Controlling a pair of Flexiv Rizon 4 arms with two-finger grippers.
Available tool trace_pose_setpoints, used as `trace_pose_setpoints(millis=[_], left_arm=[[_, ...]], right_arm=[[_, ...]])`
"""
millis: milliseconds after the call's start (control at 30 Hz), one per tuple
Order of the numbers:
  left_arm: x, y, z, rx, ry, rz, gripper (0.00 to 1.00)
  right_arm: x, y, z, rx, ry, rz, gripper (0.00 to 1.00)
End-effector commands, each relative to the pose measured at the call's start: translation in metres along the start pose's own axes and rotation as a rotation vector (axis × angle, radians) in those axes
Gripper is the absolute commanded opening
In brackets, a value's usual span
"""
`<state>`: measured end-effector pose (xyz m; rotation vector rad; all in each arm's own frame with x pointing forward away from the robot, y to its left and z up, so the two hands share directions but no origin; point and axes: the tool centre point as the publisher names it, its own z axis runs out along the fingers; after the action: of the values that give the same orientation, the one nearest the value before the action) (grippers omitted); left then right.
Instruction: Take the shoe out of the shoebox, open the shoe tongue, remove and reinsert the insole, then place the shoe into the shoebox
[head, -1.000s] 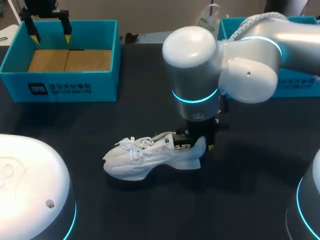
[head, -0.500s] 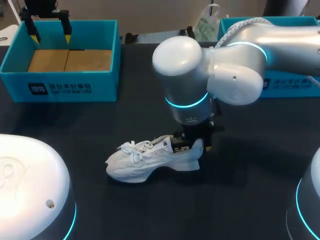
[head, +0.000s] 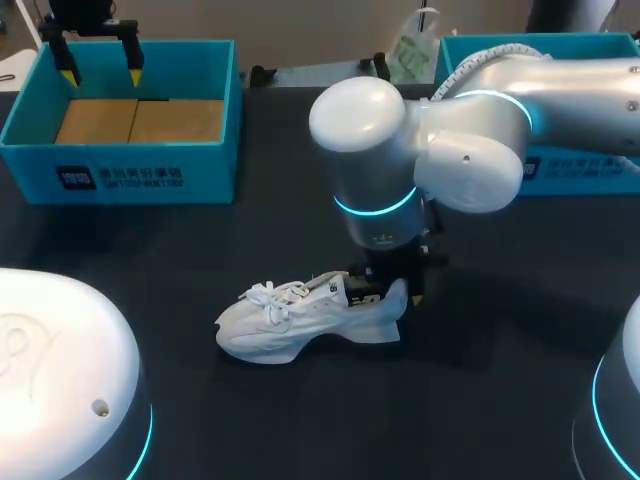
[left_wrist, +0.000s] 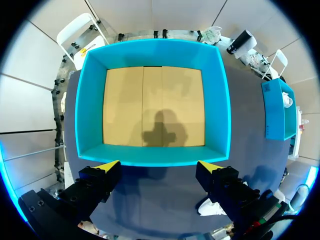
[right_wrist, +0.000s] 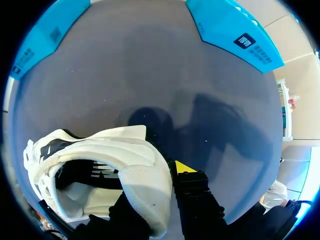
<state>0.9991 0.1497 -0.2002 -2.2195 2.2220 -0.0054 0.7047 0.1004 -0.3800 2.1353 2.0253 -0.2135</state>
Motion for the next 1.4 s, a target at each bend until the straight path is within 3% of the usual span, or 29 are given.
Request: trace_pose_setpoints(millis=[33,467,500,600,633,733,1133,1400], left_arm=[[0.0,0.0,0.0,-0.001,-0.001,0.0,1.0],[0.0,0.0,0.0,-0.001,-0.001,0.0,1.0],[0.0,0.0,0.0,-0.001,-0.001,0.0,1.0],[0.0,0.0,0.0,-0.001,-0.001,0.0,1.0],[0.0,0.0,0.0,-0.001,-0.001,0.0,1.0],[0.0,0.0,0.0,-0.001,-0.001,0.0,1.0],[0.0,0.0,0.0,-0.001,-0.001,0.0,1.0],[0.0,0.0,0.0,-0.001,-0.001,0.0,1.0]], right_arm=[[-0.004,0.0,0.004,0.002,0.008,-0.003,0.0],[-0.007,-0.003,0.015,0.025,0.067,0.026,0.0],[-0.009,-0.003,0.015,0.028,0.069,0.026,0.07],[-0.012,-0.004,0.013,0.032,0.099,0.021,0.49],[-0.013,-0.005,0.01,0.032,0.109,0.023,0.7],[-0.015,-0.008,0.001,0.028,0.123,0.019,0.99],[-0.021,-0.014,-0.058,0.03,0.207,-0.011,1.0],[-0.046,-0.014,-0.106,-0.032,0.47,-0.126,1.0]])
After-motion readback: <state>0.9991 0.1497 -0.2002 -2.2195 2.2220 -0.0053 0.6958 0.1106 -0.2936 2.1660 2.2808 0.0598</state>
